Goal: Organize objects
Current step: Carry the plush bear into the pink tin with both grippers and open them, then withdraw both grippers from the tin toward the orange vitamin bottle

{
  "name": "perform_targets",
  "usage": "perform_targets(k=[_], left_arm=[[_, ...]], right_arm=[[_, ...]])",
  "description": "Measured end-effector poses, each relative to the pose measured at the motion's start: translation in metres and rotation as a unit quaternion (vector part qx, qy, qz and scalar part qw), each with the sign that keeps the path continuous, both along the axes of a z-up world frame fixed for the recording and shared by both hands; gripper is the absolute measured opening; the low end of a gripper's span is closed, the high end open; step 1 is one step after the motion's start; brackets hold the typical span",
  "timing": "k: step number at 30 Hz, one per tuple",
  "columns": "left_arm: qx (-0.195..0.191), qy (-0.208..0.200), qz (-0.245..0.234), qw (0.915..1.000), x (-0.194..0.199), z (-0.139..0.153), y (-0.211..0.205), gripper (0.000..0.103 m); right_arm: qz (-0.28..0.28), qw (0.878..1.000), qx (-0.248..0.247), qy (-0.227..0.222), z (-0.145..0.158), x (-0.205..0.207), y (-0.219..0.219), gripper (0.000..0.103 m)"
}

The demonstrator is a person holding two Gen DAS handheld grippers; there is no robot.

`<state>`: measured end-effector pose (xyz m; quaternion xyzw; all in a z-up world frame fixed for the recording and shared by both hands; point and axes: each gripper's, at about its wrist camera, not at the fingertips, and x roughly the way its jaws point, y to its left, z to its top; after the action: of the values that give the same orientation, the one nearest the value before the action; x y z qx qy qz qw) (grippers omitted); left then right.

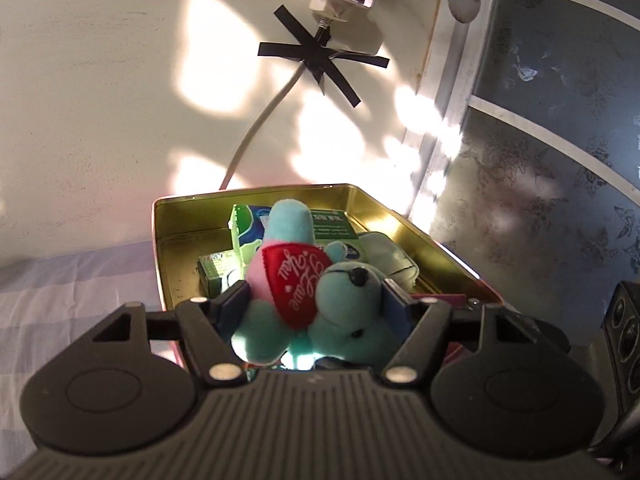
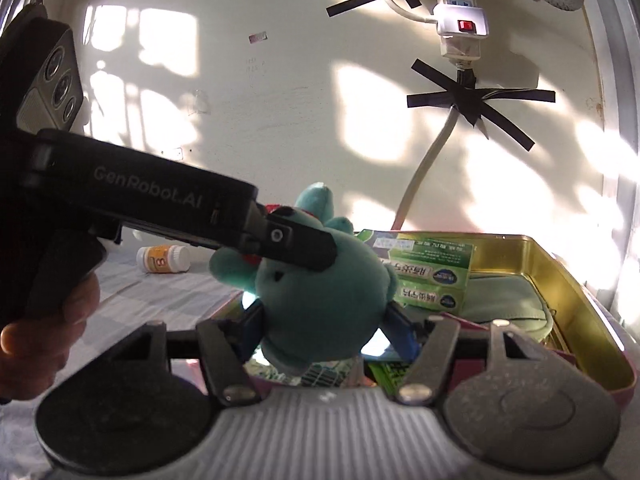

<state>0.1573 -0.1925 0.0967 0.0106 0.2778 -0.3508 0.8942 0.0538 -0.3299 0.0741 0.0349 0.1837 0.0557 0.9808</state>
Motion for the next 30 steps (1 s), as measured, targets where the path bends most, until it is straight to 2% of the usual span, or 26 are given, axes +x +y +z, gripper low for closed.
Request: perform_targets(k=[3,5,7,9,11,13,16,24,30], left_arm=[[0.023,0.006,0.025,0.9994,0.016,-0.009,-0.007,0.073],[0.037,0.003,0.042,0.9984,0.02,-0.014,-0.01,0.076],[0.046,-0.004,0.05,0.9977,0.019,-0.017,-0.013,0.08],[0.059,-0.019,0.058,0.9964,0.015,-0.017,-0.016,0.083],[0.077,-0.036,0.076,0.9935,0.008,-0.014,-0.018,0.086],[0.092,-0.049,0.094,0.9901,0.0,-0.01,-0.016,0.087],[0.107,-0.061,0.113,0.9859,-0.014,-0.004,-0.009,0.087],[0.087,-0.082,0.123,0.9852,-0.069,0.0,0.017,0.09],[0.085,-0.098,0.104,0.9861,-0.105,-0.009,0.024,0.091]], right_arm=[[-0.003,1.0,0.0,0.018,-0.016,0.027,-0.003,0.063],[-0.009,1.0,-0.006,0.023,-0.026,0.037,-0.002,0.068],[-0.015,1.0,-0.023,0.014,-0.032,0.039,0.002,0.077],[-0.013,0.999,-0.029,0.007,-0.033,0.036,0.003,0.08],[-0.015,1.0,-0.013,-0.002,-0.031,0.03,0.0,0.081],[-0.023,1.0,0.003,-0.006,-0.027,0.019,-0.003,0.089],[-0.024,1.0,0.014,-0.01,-0.021,0.001,-0.004,0.089],[-0.051,0.997,0.051,-0.028,-0.018,-0.065,-0.001,0.089],[-0.11,0.985,0.131,-0.02,-0.03,-0.112,-0.015,0.089]])
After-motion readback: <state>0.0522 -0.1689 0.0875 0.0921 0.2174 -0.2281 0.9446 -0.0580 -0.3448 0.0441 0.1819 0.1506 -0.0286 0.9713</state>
